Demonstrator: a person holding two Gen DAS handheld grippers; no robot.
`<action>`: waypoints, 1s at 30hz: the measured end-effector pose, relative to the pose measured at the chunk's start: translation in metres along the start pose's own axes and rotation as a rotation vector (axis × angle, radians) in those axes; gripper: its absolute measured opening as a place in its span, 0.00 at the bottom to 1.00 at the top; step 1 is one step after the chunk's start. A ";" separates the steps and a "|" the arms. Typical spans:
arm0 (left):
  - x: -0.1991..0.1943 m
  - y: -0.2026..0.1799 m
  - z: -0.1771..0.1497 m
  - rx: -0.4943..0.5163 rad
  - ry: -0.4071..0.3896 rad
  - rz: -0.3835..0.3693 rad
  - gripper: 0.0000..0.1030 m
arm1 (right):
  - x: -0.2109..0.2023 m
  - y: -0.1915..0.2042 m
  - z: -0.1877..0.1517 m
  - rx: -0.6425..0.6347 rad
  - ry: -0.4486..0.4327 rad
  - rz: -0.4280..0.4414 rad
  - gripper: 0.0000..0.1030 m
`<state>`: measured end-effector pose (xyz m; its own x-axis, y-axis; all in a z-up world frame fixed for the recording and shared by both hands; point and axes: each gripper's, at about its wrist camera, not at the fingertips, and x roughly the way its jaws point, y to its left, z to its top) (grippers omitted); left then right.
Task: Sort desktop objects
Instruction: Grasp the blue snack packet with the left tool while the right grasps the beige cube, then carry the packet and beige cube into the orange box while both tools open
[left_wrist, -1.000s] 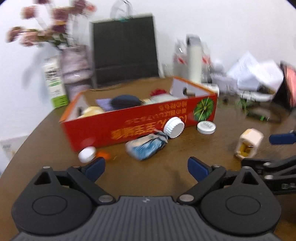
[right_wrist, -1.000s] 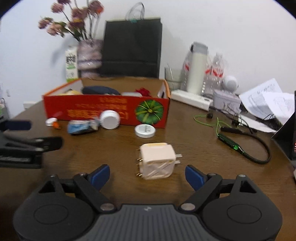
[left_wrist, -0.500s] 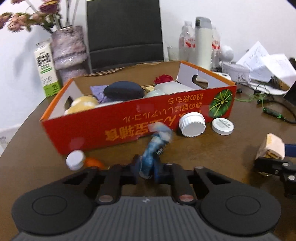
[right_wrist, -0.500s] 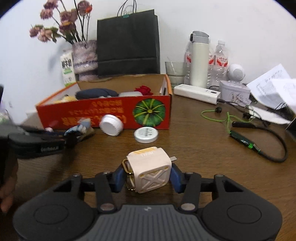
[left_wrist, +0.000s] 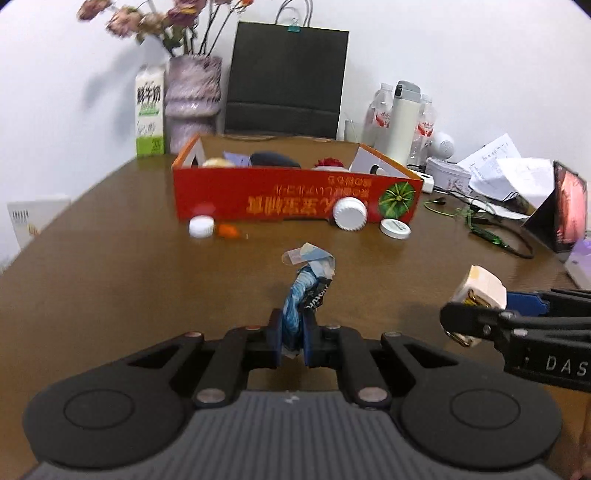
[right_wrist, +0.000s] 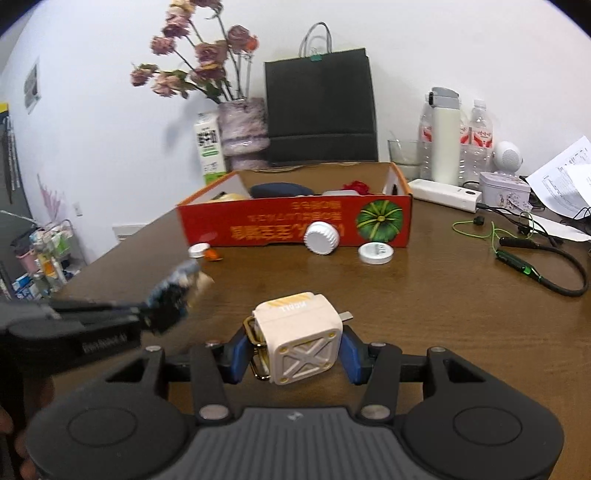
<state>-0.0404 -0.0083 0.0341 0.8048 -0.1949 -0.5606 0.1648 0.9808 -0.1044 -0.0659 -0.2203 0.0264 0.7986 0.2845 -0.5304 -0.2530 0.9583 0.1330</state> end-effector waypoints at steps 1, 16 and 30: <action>-0.006 0.001 -0.001 -0.013 -0.004 -0.011 0.10 | -0.006 0.003 -0.001 -0.003 -0.007 0.003 0.47; -0.002 -0.005 0.074 0.023 -0.147 -0.072 0.10 | -0.021 -0.023 0.064 -0.018 -0.090 -0.012 0.47; 0.219 -0.003 0.215 -0.072 0.168 -0.051 0.11 | 0.196 -0.092 0.219 -0.057 0.184 -0.001 0.47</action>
<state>0.2580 -0.0560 0.0884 0.6892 -0.2460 -0.6815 0.1569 0.9689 -0.1911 0.2334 -0.2464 0.0936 0.6871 0.2686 -0.6751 -0.2872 0.9539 0.0872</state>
